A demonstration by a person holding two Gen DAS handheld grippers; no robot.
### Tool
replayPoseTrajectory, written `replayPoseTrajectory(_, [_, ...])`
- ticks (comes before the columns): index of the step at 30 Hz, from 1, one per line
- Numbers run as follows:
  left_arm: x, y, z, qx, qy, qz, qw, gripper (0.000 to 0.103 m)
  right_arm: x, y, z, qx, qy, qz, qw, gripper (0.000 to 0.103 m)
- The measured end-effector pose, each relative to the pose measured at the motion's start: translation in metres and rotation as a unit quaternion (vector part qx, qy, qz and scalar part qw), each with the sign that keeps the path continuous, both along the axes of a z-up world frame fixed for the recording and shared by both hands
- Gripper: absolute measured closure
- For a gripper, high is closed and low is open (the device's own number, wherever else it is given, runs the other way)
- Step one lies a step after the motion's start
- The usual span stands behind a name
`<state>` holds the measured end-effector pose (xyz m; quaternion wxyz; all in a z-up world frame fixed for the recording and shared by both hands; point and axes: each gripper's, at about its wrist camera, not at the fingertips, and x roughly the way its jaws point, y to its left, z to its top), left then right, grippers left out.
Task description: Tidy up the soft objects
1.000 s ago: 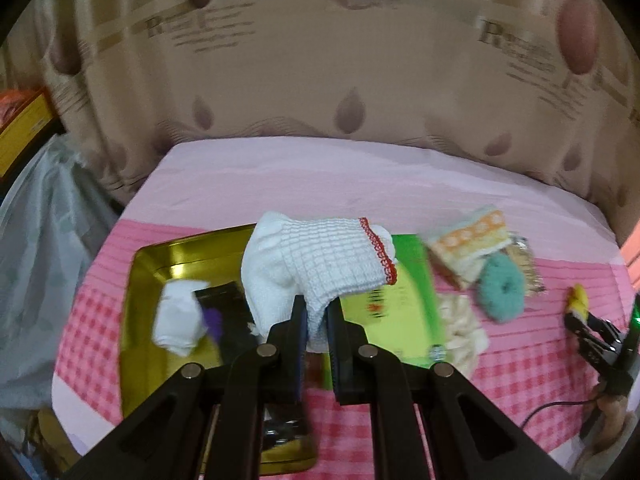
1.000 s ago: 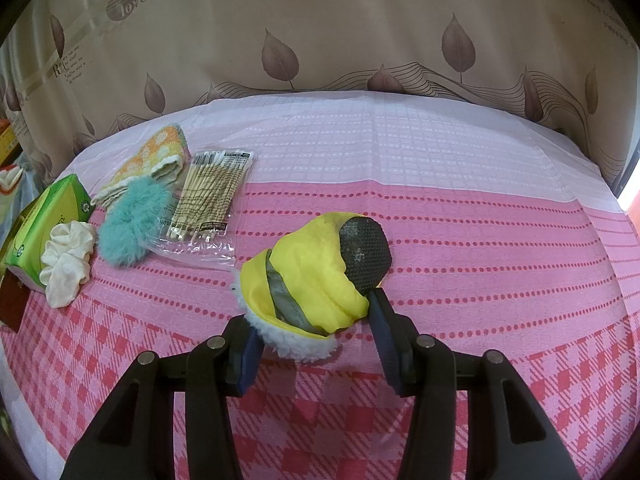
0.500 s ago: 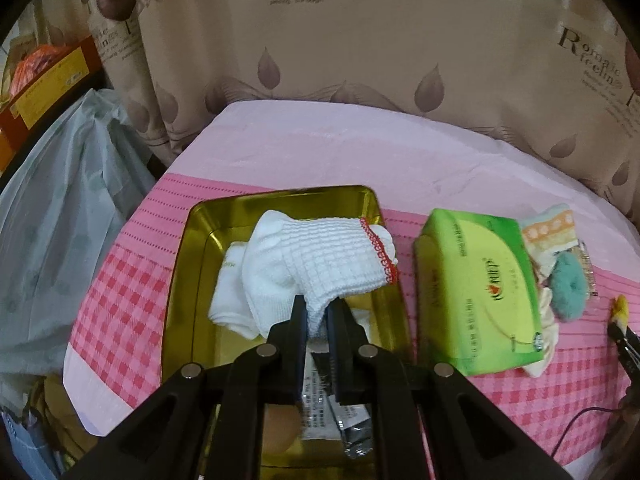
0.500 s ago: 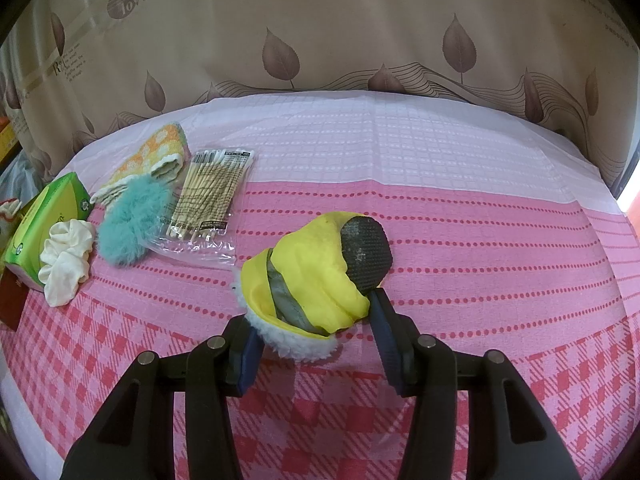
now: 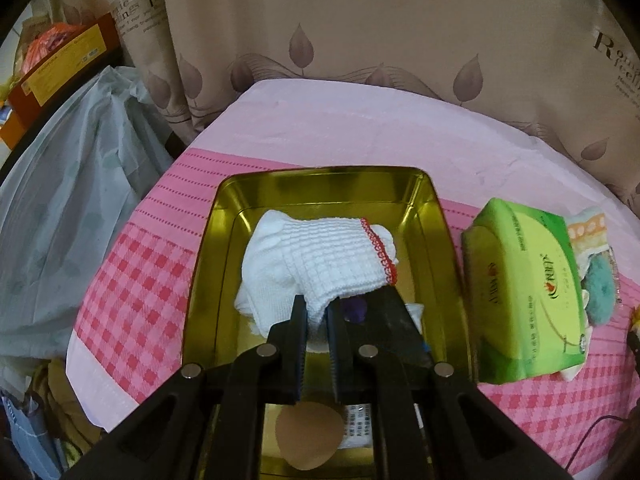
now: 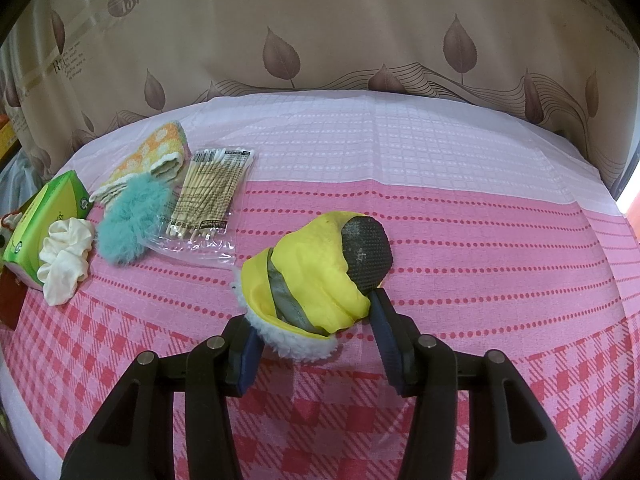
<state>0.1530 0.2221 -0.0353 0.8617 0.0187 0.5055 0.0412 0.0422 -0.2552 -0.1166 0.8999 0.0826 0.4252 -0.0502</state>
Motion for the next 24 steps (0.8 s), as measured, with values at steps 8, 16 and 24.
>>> replayPoseTrajectory(8, [-0.004,0.011,-0.006,-0.003,0.003,0.012,0.9999,0.088,0.001,0.000,0.000,-0.002,0.001,0.001,1.000,0.055])
replayPoseTrajectory(16, [-0.011,0.013,-0.006,-0.005,0.005,0.019,0.9998,0.066,0.002,0.001,-0.001,-0.004,0.002,0.002,1.000,0.055])
replayPoseTrajectory(24, [-0.032,0.018,0.010,-0.007,-0.019,0.031,0.9993,0.063,0.003,0.002,-0.001,-0.011,0.005,0.001,1.000,0.055])
